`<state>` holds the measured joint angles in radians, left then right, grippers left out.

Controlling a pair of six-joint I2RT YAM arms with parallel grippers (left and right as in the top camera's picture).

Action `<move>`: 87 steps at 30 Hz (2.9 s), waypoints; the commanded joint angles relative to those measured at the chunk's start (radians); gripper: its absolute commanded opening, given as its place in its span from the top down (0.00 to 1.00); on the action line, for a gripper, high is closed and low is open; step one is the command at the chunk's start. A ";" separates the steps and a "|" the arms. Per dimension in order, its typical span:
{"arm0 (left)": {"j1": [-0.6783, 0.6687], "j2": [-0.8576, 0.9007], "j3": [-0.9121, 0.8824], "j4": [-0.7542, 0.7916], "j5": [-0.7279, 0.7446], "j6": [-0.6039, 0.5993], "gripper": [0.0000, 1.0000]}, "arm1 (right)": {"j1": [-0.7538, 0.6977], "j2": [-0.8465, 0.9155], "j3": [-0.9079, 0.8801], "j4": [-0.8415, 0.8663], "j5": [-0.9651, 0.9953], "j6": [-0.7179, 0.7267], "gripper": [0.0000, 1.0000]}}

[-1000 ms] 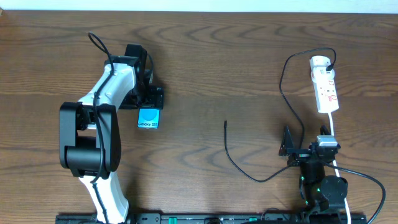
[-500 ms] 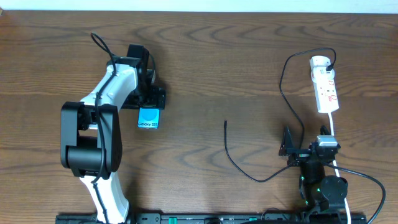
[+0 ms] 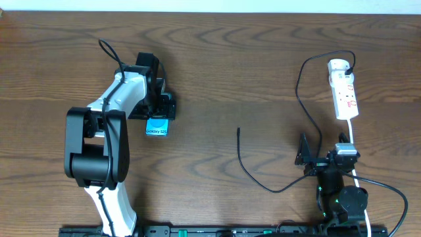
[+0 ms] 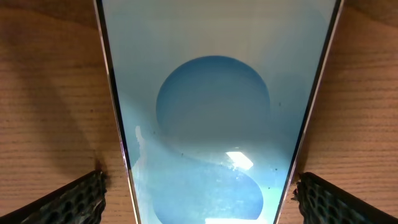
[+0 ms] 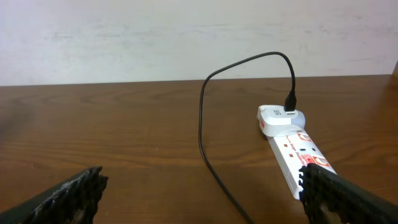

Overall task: Plug charger to phone and switch on socket
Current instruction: 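Close the left gripper on the phone's bottom edge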

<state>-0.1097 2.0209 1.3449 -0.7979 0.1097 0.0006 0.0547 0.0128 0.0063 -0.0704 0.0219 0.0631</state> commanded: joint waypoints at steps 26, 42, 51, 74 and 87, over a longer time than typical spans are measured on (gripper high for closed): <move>-0.001 0.006 -0.007 0.071 0.009 0.048 0.02 | -0.008 -0.002 -0.001 -0.004 -0.002 -0.009 0.01; -0.001 0.006 -0.012 0.080 0.009 0.047 0.02 | -0.008 -0.002 -0.001 -0.004 -0.002 -0.009 0.01; -0.001 0.006 -0.026 0.080 0.009 0.047 0.02 | -0.008 -0.002 -0.001 -0.004 -0.002 -0.009 0.01; -0.001 0.006 -0.035 0.077 -0.043 0.031 0.02 | -0.008 -0.002 -0.001 -0.004 -0.002 -0.009 0.01; -0.001 0.006 -0.035 0.078 -0.044 0.031 0.02 | -0.008 -0.002 -0.001 -0.004 -0.002 -0.009 0.01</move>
<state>-0.1131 2.0201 1.3346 -0.7101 0.0746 0.0330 0.0547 0.0128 0.0063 -0.0704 0.0219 0.0631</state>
